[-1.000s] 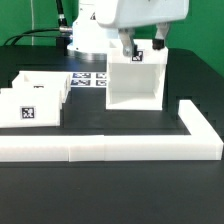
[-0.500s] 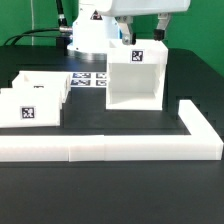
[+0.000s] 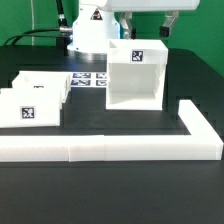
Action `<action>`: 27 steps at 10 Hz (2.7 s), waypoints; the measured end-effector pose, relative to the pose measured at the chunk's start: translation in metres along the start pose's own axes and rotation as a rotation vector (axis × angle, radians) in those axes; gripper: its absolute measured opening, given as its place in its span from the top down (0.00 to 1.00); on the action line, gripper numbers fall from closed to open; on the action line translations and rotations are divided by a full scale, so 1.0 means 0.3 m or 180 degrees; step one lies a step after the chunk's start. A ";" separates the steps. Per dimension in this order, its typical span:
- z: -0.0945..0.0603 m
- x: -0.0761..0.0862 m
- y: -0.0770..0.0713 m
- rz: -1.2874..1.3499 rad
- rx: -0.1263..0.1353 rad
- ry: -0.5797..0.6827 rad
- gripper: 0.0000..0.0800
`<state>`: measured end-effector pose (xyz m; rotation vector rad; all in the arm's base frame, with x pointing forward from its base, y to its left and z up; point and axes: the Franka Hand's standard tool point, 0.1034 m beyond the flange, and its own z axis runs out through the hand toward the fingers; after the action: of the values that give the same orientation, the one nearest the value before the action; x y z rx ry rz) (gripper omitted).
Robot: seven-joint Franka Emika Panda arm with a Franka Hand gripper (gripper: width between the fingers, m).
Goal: Assemble drawer
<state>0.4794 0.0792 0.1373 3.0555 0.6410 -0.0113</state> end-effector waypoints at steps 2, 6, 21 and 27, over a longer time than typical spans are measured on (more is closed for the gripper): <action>0.006 -0.013 -0.034 0.0353 0.0057 -0.0044 0.19; 0.011 -0.016 -0.040 0.0462 0.0069 -0.0037 0.19; 0.142 -0.157 -0.170 0.1292 0.0261 -0.0144 0.90; 0.142 -0.156 -0.170 0.1292 0.0261 -0.0144 0.95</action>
Offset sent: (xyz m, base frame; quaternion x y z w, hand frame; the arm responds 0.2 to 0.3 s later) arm 0.0000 0.0000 0.0000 0.0000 0.0000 0.0000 1.0000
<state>0.4158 0.1063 0.0943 3.1898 0.0104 -0.1019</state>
